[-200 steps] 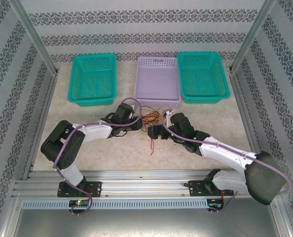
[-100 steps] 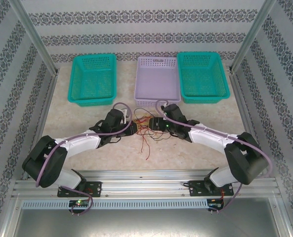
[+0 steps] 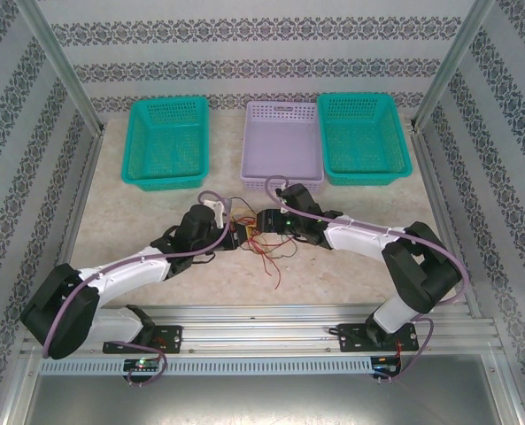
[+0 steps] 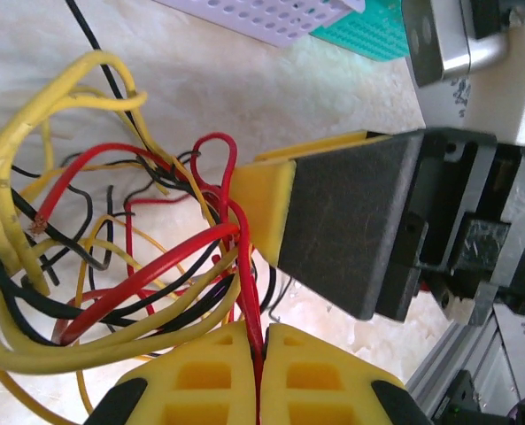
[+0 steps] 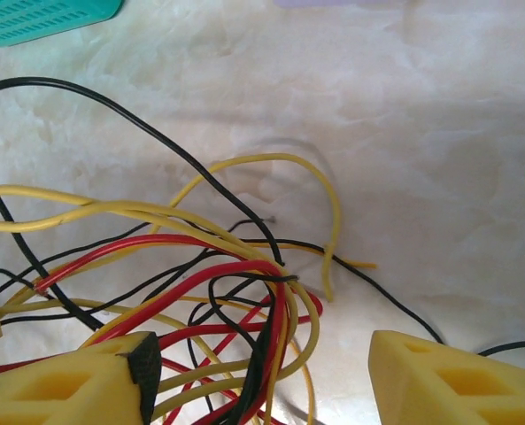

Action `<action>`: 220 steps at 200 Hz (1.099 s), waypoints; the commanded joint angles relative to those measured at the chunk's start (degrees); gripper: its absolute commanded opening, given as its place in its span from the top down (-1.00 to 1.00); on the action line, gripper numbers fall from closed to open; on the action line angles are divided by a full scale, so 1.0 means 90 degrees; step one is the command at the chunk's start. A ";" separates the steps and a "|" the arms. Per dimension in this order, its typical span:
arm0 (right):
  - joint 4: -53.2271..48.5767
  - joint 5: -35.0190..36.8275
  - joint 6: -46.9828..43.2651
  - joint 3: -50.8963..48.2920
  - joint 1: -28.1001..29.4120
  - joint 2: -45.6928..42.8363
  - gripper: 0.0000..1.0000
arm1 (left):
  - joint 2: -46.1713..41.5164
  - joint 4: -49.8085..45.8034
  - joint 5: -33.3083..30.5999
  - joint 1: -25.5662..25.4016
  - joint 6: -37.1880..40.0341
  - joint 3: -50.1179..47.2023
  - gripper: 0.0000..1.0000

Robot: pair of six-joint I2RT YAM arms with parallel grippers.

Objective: Untangle the cables

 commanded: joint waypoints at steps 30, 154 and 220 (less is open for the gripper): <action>0.0222 -0.0260 -0.0511 -0.0035 -0.0302 -0.0599 -0.36 | -0.0380 -0.0546 0.0505 -0.0198 0.1131 0.0266 1.00; -0.0110 -0.2245 -0.1726 -0.0162 -0.0826 -0.1363 -0.53 | -0.0647 -0.1943 -0.0855 -0.0609 0.2649 0.0761 1.00; 0.0327 -0.2057 -0.2056 -0.0034 -0.0598 -0.0428 -0.52 | -0.0622 -0.1762 -0.0439 -0.0786 0.2794 0.0931 1.00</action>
